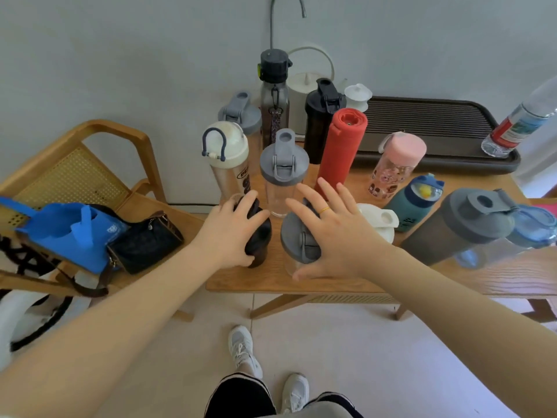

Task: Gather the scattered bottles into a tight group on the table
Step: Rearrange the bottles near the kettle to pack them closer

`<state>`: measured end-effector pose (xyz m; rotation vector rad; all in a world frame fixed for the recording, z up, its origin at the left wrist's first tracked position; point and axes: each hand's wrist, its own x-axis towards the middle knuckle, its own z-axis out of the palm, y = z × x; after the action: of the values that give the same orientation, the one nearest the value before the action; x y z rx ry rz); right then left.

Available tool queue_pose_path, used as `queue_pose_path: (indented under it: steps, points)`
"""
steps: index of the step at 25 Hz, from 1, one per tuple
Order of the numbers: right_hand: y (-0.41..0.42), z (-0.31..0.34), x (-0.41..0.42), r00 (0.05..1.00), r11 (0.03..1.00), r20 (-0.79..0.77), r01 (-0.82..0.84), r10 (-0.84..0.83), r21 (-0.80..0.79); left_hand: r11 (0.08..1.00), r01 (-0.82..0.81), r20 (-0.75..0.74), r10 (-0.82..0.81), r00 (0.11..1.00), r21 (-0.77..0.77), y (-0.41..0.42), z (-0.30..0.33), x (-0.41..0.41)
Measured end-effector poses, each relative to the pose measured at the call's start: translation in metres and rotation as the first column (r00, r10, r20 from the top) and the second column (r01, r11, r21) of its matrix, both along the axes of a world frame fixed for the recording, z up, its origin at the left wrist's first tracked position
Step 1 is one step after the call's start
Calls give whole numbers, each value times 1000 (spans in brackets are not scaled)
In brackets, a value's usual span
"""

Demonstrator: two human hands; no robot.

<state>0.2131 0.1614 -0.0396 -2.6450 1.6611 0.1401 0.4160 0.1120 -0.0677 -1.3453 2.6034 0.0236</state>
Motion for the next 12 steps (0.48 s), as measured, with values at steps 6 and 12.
queue_pose_path:
  steps: [6, 12]
  points:
    - [-37, 36, -11, 940, 999, 340, 45, -34, -26, 997, 53, -112, -47, 993, 50, 7, 20, 10]
    - [-146, 74, -7, 805, 972, 576, 226, -146, -69, 909, -45, -555, -213, 804, -414, -79, 94, 24]
